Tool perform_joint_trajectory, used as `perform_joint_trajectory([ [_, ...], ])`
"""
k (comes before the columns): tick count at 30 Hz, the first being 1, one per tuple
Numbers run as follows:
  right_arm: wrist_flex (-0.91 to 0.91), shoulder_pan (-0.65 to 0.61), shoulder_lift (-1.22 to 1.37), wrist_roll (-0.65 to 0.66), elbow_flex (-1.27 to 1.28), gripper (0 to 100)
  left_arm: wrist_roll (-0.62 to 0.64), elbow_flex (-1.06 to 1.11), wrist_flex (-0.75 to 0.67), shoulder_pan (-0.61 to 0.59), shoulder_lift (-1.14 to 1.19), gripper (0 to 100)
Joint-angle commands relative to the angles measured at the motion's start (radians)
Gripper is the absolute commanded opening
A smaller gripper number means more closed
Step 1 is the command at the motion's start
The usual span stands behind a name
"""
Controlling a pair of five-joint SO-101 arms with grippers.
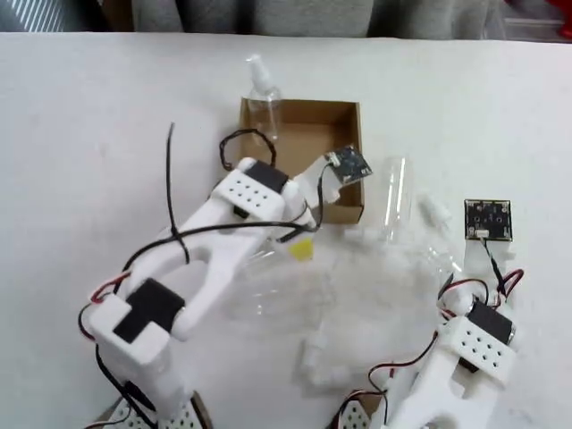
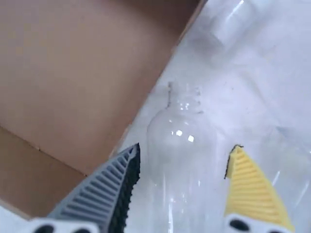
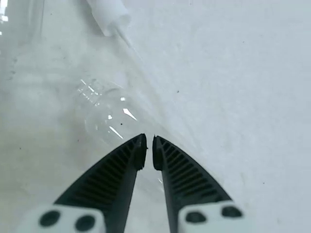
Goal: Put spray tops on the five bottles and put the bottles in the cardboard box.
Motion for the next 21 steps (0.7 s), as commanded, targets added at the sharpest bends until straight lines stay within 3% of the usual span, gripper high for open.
perform_joint_trajectory([
  [1, -0.001, -0.008, 0.015, 0.009, 0.023, 1.7, 0.008, -0.098, -0.008, -0.039, 0.035, 30],
  [21, -0.001, -0.008, 0.015, 0.009, 0.023, 1.7, 0.012, -0.110, -0.015, -0.022, 0.159, 29],
])
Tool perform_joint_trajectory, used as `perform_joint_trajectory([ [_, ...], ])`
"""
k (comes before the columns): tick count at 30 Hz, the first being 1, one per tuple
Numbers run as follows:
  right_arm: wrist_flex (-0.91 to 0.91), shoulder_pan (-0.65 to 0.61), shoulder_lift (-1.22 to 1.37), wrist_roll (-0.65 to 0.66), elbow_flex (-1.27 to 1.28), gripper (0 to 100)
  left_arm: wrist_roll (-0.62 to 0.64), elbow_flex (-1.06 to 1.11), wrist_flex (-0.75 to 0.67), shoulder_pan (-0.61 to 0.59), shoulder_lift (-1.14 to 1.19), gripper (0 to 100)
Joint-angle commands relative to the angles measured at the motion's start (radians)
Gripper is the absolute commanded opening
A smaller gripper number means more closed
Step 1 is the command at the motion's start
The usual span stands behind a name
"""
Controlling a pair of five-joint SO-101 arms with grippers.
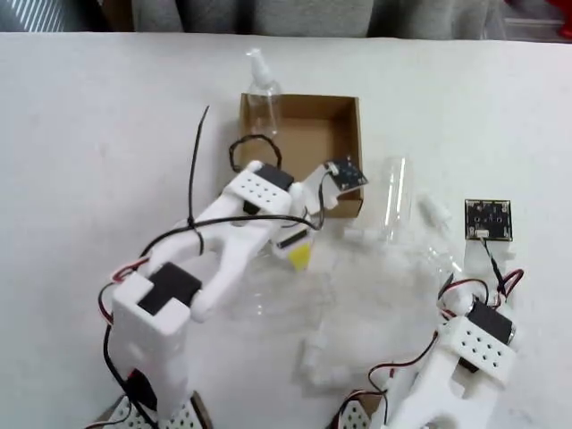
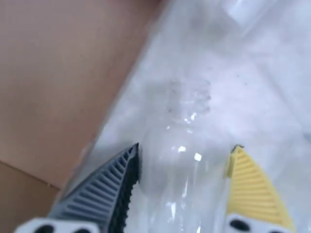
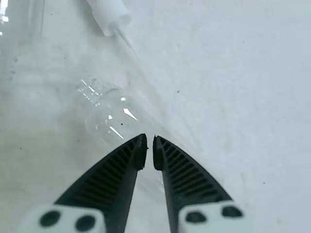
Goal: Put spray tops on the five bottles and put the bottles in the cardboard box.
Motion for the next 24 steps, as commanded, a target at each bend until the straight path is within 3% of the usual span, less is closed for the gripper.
perform_joint_trajectory([
  [1, -0.001, -0.008, 0.015, 0.008, 0.023, 1.7, 0.012, -0.058, -0.015, -0.013, -0.005, 29],
  [24, -0.001, -0.007, 0.015, 0.008, 0.023, 1.7, 0.018, -0.086, -0.015, 0.062, -0.004, 29],
])
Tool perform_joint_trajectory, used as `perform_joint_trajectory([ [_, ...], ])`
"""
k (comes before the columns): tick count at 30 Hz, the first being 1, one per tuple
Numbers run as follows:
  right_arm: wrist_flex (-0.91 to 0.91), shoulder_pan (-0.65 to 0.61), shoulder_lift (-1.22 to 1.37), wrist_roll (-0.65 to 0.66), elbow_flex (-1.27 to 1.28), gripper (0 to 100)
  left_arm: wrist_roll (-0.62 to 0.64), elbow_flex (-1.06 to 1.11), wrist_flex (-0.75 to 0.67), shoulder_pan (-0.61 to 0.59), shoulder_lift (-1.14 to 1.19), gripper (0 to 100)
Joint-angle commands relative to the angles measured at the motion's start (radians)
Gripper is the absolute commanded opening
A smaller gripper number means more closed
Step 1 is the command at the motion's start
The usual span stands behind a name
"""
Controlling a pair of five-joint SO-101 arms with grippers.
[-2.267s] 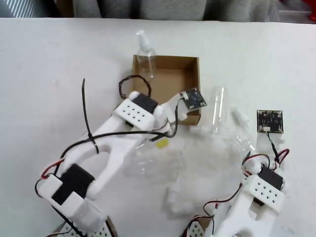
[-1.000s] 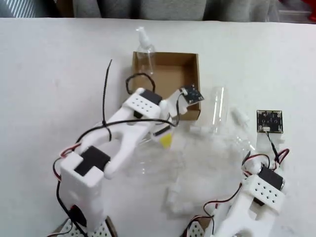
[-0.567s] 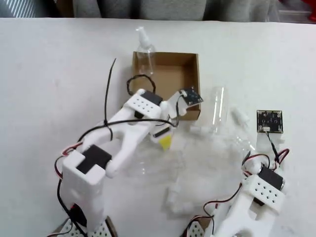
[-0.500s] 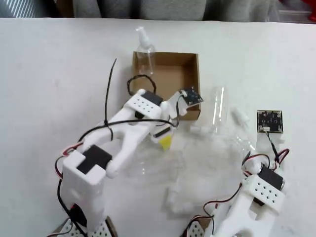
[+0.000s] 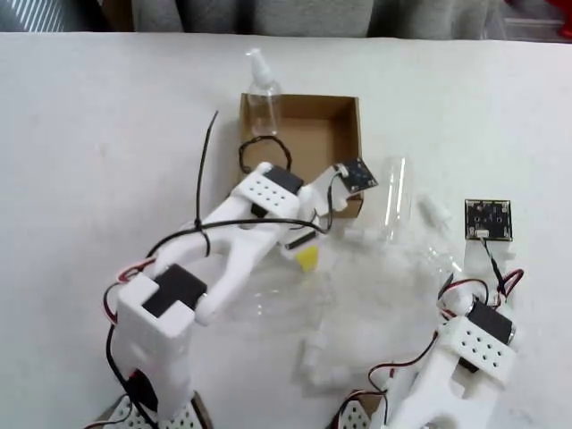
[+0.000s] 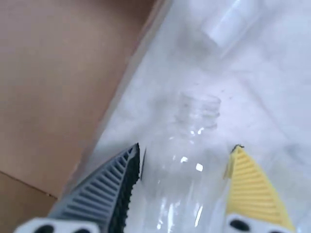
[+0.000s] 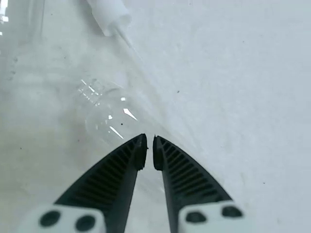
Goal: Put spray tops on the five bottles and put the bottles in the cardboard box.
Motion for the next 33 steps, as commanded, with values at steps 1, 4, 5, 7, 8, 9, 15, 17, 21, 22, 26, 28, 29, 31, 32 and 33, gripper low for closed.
perform_joint_trajectory([
  [1, -0.001, -0.007, 0.015, 0.008, 0.023, 1.7, -0.003, -0.060, -0.014, 0.028, -0.007, 29],
  [4, -0.001, -0.005, 0.015, 0.008, 0.023, 1.7, -0.068, -0.049, -0.012, 0.045, -0.005, 27],
  [5, -0.001, -0.005, 0.015, 0.008, 0.023, 1.7, -0.086, -0.049, -0.012, 0.045, -0.002, 25],
  [7, -0.001, -0.005, 0.015, 0.008, 0.023, 1.7, -0.117, -0.058, -0.012, 0.048, 0.021, 20],
  [8, -0.001, -0.005, 0.015, 0.008, 0.023, 1.7, -0.126, -0.060, -0.012, 0.048, 0.028, 19],
  [9, -0.001, -0.005, 0.015, 0.008, 0.023, 1.7, -0.132, -0.060, -0.011, 0.050, 0.036, 19],
  [15, -0.001, -0.005, 0.015, 0.008, 0.023, 1.7, -0.132, -0.060, 0.020, 0.050, 0.039, 18],
  [17, -0.002, -0.005, 0.016, 0.008, 0.023, 1.7, -0.129, -0.060, 0.035, 0.050, 0.039, 18],
  [21, -0.002, -0.005, 0.016, 0.008, 0.023, 1.7, -0.124, -0.060, 0.077, 0.050, 0.033, 18],
  [22, -0.002, -0.005, 0.018, 0.008, 0.023, 1.7, -0.124, -0.060, 0.089, 0.048, 0.021, 18],
  [26, -0.002, -0.005, 0.018, 0.008, 0.023, 1.7, -0.124, -0.051, 0.143, 0.035, -0.087, 18],
  [28, -0.002, -0.007, 0.018, 0.008, 0.023, 1.7, -0.124, -0.051, 0.172, 0.024, -0.150, 18],
  [29, -0.002, -0.007, 0.018, 0.008, 0.023, 1.7, -0.124, -0.049, 0.184, 0.015, -0.177, 18],
  [31, -0.002, -0.007, 0.018, 0.008, 0.023, 1.7, -0.124, -0.049, 0.209, -0.010, -0.229, 18],
  [32, -0.002, -0.007, 0.018, 0.008, 0.023, 1.7, -0.124, -0.049, 0.219, -0.024, -0.254, 18],
  [33, -0.002, -0.007, 0.018, 0.008, 0.023, 1.7, -0.124, -0.049, 0.232, -0.041, -0.278, 18],
])
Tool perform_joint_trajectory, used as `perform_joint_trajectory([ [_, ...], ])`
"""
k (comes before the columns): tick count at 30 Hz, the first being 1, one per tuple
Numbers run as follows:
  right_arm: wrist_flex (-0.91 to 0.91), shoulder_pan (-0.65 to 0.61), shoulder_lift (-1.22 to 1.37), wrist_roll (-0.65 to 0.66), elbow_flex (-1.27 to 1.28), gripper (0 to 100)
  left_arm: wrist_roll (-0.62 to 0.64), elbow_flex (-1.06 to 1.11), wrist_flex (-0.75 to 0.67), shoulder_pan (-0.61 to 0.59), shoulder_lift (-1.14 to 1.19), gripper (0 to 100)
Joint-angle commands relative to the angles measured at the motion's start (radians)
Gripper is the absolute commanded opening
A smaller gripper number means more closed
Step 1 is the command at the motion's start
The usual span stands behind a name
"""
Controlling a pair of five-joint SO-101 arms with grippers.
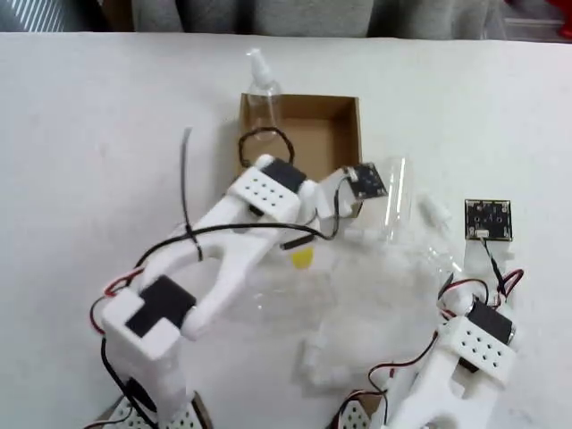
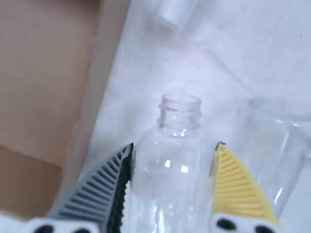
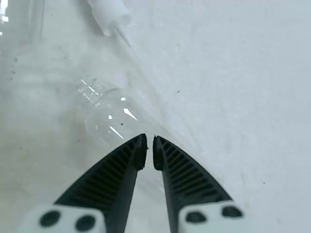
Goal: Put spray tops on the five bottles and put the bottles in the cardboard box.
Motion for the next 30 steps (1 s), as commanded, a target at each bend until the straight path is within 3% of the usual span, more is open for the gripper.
perform_joint_trajectory([
  [1, -0.002, -0.007, 0.018, 0.008, 0.023, 1.7, -0.003, -0.018, 0.060, -0.073, -0.170, 18],
  [10, -0.002, -0.007, 0.018, 0.006, 0.023, 1.7, -0.003, 0.003, 0.219, -0.128, -0.409, 18],
  [18, -0.002, -0.007, 0.018, 0.003, 0.023, 1.7, -0.003, 0.287, 0.218, -0.203, -0.736, 18],
  [25, -0.002, -0.007, 0.013, 0.005, 0.023, 1.7, 0.003, 0.628, 0.032, -0.437, -0.983, 18],
  [30, -0.002, -0.004, 0.012, 0.002, 0.023, 1.7, 0.137, 0.895, -0.155, -0.561, -1.135, 19],
])
